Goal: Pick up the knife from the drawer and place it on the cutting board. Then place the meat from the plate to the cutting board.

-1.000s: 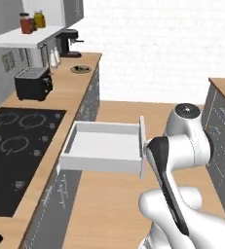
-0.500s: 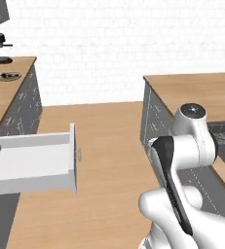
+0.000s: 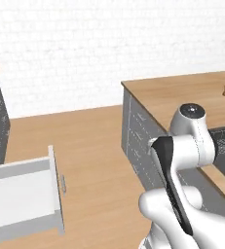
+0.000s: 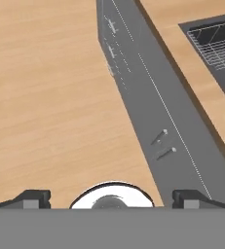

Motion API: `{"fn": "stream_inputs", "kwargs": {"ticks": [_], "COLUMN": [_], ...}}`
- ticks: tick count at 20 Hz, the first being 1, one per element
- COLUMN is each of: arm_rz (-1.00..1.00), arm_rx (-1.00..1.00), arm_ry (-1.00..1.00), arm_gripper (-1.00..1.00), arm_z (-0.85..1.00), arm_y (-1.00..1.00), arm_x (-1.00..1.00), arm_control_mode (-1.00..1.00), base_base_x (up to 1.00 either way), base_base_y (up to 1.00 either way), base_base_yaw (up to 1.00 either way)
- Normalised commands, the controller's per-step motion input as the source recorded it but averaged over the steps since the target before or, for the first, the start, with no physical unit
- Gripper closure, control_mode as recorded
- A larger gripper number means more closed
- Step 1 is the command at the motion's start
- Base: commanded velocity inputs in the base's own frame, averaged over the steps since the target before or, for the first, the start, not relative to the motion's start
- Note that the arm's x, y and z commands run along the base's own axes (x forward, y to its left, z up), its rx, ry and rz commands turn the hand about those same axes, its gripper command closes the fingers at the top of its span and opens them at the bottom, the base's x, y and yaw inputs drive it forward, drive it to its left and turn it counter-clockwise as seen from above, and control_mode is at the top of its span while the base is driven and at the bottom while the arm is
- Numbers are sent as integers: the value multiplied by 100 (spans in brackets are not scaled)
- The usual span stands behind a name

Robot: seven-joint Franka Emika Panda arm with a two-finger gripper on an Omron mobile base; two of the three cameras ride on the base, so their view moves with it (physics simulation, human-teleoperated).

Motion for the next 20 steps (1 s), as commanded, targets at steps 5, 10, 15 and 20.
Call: {"fn": "stream_inputs", "kwargs": {"ticks": [5,10,15,20], "arm_rz": [0,0,0,0], "arm_rx": [0,0,0,0], "arm_ry": [0,0,0,0], "arm_gripper": [-100,-100,-100,-100], "arm_z": [0,0,0,0], "arm_y": [0,0,0,0], "arm_x": [0,0,0,0], "arm_control_mode": [100,100,100,100], "base_base_x": [99,100,100,100], "base_base_y": [4,0,0,12], "base_base_yaw": [18,33,13,0]}}
